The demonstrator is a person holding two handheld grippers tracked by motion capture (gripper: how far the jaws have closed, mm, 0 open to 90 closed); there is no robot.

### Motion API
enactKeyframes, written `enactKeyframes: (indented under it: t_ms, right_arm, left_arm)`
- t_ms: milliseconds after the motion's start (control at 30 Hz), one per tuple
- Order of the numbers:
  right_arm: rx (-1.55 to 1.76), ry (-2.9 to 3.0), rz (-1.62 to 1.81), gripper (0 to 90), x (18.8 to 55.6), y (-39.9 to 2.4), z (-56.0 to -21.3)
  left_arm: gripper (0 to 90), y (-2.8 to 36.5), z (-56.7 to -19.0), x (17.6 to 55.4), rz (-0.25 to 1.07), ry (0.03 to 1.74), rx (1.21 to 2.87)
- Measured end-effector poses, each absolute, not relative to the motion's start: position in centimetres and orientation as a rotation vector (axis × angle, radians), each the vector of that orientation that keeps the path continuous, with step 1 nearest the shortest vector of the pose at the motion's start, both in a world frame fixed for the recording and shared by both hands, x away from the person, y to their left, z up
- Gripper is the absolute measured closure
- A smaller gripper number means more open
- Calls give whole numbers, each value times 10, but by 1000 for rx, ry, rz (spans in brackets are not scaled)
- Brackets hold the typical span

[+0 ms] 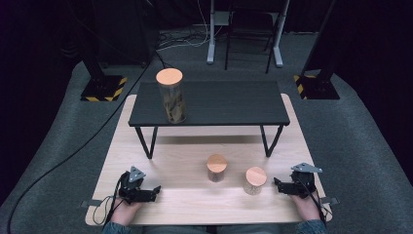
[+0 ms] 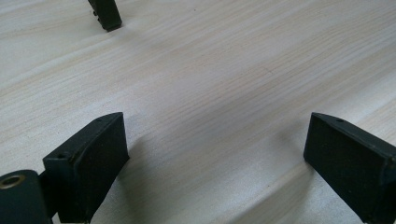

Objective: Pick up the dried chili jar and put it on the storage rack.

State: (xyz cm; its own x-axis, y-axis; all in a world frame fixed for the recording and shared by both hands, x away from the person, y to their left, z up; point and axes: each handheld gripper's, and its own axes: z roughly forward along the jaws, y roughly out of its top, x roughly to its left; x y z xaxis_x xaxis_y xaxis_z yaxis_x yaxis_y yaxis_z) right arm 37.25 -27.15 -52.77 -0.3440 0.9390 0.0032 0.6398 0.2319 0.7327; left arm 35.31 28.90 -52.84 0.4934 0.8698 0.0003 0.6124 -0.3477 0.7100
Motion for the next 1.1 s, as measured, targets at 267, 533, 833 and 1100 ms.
enactKeyframes:
  t_ms: [267, 533, 833, 1100]
  right_arm:
    - [1447, 2059, 916, 91, 371, -273, -525]
    - [1438, 2035, 961, 91, 366, -272, -518]
    - [1410, 1969, 1084, 89, 359, -270, -502]
    - [1376, 1921, 1148, 90, 351, -267, -485]
  left_arm:
    - [41, 290, -529, 354, 507, 1211, 2082]
    - [19, 289, -530, 354, 506, 1201, 2086]
    - [16, 289, -530, 354, 505, 1201, 2083]
    - [16, 289, -530, 354, 505, 1201, 2084]
